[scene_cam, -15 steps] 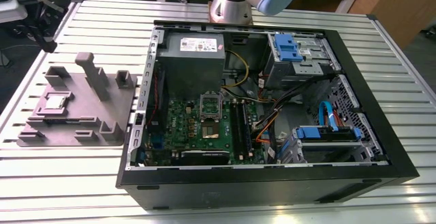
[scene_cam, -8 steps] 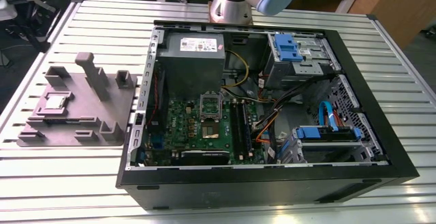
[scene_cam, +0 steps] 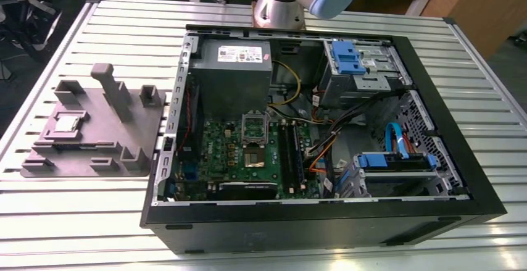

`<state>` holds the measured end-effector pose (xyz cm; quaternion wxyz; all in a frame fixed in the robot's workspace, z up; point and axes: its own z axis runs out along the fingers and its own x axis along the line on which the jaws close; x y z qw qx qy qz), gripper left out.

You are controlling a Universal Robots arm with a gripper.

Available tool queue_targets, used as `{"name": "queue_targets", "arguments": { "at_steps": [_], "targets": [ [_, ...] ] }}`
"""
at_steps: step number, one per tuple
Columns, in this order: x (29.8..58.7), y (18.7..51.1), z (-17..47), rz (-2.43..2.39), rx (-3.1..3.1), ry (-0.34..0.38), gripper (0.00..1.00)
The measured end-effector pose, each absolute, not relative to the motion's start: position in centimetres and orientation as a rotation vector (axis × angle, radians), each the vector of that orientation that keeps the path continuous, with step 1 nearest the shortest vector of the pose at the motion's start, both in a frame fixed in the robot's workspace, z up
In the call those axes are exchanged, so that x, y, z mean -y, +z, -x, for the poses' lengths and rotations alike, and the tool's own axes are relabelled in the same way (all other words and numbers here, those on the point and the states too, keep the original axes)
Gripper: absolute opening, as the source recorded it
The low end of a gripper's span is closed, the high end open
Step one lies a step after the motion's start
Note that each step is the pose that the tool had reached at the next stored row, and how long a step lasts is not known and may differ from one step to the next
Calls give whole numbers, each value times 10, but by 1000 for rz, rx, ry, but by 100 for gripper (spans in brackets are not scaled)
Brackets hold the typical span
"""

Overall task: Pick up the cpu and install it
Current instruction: 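Reach for the cpu, then pick up the cpu and move it towards the insertion slot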

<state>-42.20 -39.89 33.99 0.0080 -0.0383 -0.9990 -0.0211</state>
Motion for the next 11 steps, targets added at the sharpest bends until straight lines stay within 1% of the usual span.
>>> {"name": "queue_targets", "arguments": {
  "at_steps": [11],
  "targets": [
    [399,340,425,120,3123,-66,10]
  ]
}}
